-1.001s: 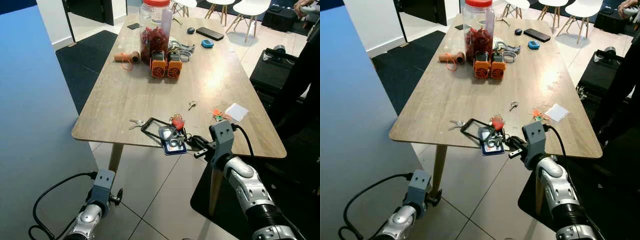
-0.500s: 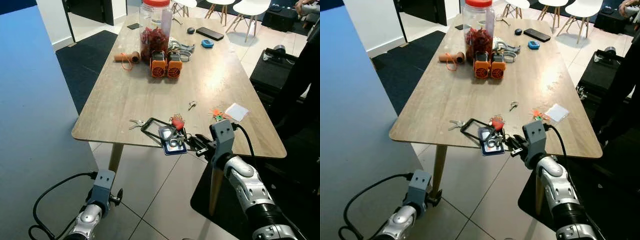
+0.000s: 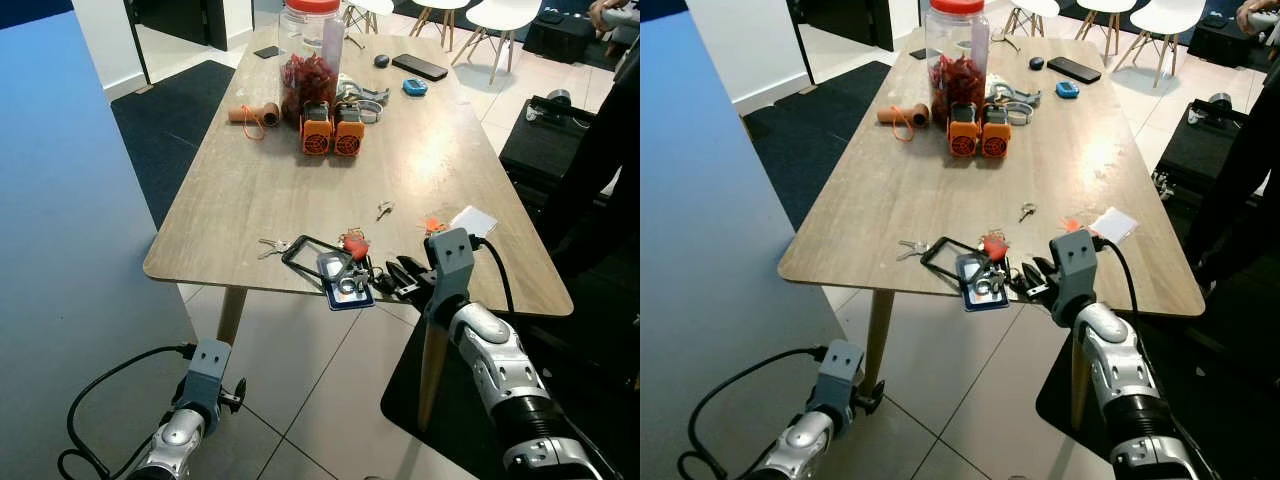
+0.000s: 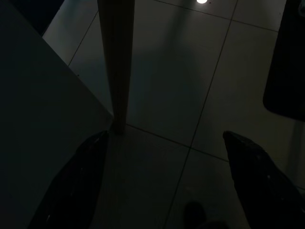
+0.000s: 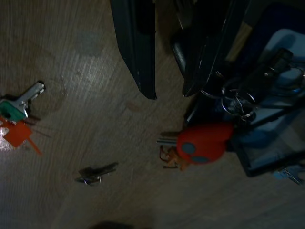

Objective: Hang keys on a hook

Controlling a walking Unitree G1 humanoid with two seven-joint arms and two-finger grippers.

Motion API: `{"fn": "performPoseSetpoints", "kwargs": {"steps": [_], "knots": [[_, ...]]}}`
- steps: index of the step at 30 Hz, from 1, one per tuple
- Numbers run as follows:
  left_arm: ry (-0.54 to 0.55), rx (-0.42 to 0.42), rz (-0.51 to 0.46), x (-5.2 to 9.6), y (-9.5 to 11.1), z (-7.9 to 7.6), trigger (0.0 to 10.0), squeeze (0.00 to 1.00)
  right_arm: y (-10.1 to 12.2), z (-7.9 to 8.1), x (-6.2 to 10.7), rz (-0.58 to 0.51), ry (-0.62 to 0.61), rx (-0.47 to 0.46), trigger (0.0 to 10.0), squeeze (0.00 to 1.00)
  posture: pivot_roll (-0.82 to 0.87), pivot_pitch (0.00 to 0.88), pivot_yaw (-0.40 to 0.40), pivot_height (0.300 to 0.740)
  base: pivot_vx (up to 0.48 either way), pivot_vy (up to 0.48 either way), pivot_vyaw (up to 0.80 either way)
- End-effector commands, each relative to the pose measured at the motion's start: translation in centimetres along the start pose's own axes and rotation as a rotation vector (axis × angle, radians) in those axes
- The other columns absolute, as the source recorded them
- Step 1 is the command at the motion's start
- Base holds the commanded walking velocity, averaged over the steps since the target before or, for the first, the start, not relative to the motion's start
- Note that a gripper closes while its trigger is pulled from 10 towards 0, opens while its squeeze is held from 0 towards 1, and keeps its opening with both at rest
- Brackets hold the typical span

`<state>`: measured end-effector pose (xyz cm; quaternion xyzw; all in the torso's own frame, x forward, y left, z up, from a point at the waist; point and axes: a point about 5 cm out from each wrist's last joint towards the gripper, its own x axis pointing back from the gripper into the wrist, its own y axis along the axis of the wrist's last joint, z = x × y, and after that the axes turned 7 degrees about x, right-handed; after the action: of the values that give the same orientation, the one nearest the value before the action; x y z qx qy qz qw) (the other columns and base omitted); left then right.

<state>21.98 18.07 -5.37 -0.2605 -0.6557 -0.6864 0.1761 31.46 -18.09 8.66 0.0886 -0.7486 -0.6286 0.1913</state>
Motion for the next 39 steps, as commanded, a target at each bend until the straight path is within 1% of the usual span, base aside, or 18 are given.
{"fn": "performPoseSetpoints", "kwargs": {"steps": [1,17,21,22,26,32,34,39], "knots": [[-0.002,-0.016,0.017,0.0,-0.3,0.0,10.0,0.0,0.1,-0.2,-0.3,0.014,0.001,0.012,10.0,0.0,0.06,0.046,-0.05,0.74,0.0,0.0,0.0],[0.005,-0.02,0.025,0.1,-0.3,0.0,10.0,0.0,0.4,0.0,-1.1,0.022,0.011,0.015,10.0,0.0,0.06,0.05,-0.05,0.74,0.0,0.0,0.0],[0.006,-0.019,0.022,0.0,-0.3,0.1,10.0,0.0,0.7,0.3,-1.3,-0.014,0.036,0.008,10.0,0.0,0.06,0.053,-0.051,0.74,0.0,0.0,0.0],[0.006,-0.018,0.019,0.0,-0.2,0.1,10.0,0.0,1.0,0.7,-1.2,-0.05,0.058,0.003,10.0,0.0,0.06,0.054,-0.051,0.74,0.0,0.0,0.0],[0.005,-0.017,0.019,0.1,-0.3,0.0,10.0,0.0,0.9,1.1,-0.9,-0.069,0.069,0.007,10.0,0.0,0.07,0.056,-0.052,0.74,0.0,0.0,0.0],[0.004,-0.018,0.021,0.1,-0.4,0.0,10.0,0.0,0.5,1.2,-0.7,-0.058,0.065,0.019,10.0,0.0,0.07,0.058,-0.05,0.74,0.0,0.0,0.0],[0.004,-0.018,0.024,0.1,-0.4,0.0,10.0,0.0,-0.1,1.3,-0.4,-0.039,0.065,0.024,10.0,0.0,0.07,0.059,-0.049,0.74,0.0,0.0,0.0],[0.004,-0.018,0.026,0.1,-0.5,0.1,10.0,0.0,-0.7,1.4,0.0,-0.021,0.059,0.025,10.0,0.0,0.06,0.06,-0.047,0.74,0.0,0.0,0.0]]}}
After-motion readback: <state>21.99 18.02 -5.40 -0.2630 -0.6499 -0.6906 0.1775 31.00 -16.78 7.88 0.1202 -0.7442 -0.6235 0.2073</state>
